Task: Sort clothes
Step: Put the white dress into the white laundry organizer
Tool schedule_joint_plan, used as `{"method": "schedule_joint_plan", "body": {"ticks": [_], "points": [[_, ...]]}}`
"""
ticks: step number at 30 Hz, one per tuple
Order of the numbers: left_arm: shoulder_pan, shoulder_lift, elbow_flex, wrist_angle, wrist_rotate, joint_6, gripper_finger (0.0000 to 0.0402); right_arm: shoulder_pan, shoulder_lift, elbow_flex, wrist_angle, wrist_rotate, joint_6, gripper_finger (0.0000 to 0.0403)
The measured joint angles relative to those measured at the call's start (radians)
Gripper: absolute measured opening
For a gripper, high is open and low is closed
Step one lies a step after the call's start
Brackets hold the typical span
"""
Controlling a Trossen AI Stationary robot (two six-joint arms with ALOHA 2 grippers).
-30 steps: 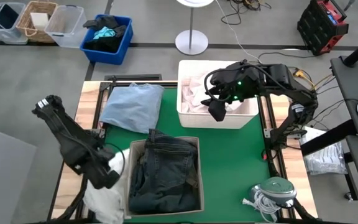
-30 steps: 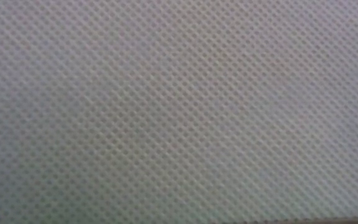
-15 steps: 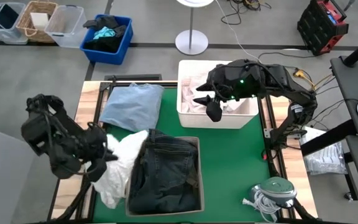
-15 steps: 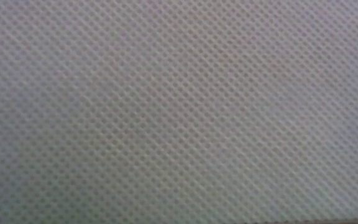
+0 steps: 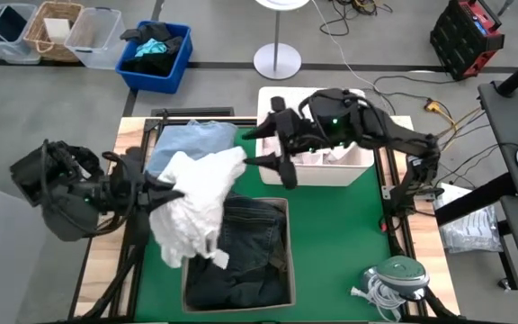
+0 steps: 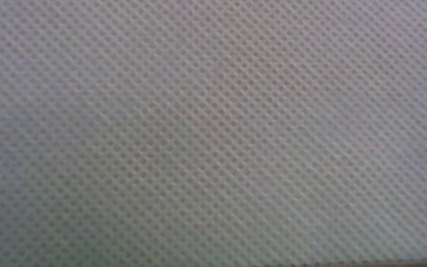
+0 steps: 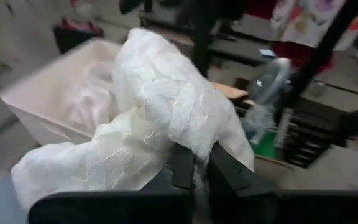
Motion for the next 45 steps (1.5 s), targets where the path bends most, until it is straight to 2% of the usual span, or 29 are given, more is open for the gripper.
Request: {"method": "schedule_joint_plan", "body": {"ticks": [4,9,13,16,19,21,24,28,29,34,39,42,45], "points": [[0.074,-0.001,-0.03,0.008,-0.015,0.062,0.0001,0.019,0.034,0.0,0.093,-0.001,-0.005,0.0296],[0.149,0.026,-0.028,0.026,-0.017,0.146,0.0001,0.024,0.092,0.0,0.1,0.0,-0.04,0.0339],[0.188,0.047,-0.027,0.099,-0.014,0.244,0.0001,0.024,0.136,0.0,0.12,-0.001,-0.041,0.0351],[0.204,0.062,-0.024,0.161,-0.015,0.326,0.0001,0.026,0.164,0.0,0.152,-0.003,-0.059,0.0345],[0.211,0.074,-0.02,0.192,-0.017,0.361,0.0004,0.032,0.189,0.001,0.199,-0.005,-0.101,0.0314],[0.212,0.077,-0.02,0.195,-0.025,0.359,0.0009,0.035,0.197,0.001,0.228,-0.004,-0.13,0.0275],[0.211,0.081,-0.019,0.203,-0.073,0.315,0.002,0.037,0.197,0.001,0.253,0.004,-0.167,0.0191],[0.212,0.073,-0.019,0.203,-0.093,0.221,0.0052,0.032,0.197,0.001,0.258,0.012,-0.183,0.0053],[0.212,0.069,-0.019,0.204,-0.093,0.21,0.0064,0.031,0.197,0.001,0.261,0.014,-0.194,0.0041],[0.212,0.049,-0.019,0.209,-0.093,0.202,0.0127,0.023,0.172,0.001,0.241,0.112,-0.218,0.0041],[0.212,0.027,-0.019,0.202,-0.092,0.243,0.0176,0.01,0.113,0.007,0.194,0.3,-0.292,0.0041],[0.211,0.013,-0.019,0.198,-0.091,0.275,0.0192,0.001,0.069,0.01,0.166,0.417,-0.31,0.0041],[0.212,0.0,-0.019,0.197,-0.095,0.298,0.02,-0.003,0.02,0.01,0.145,0.584,-0.355,0.0041]]}}
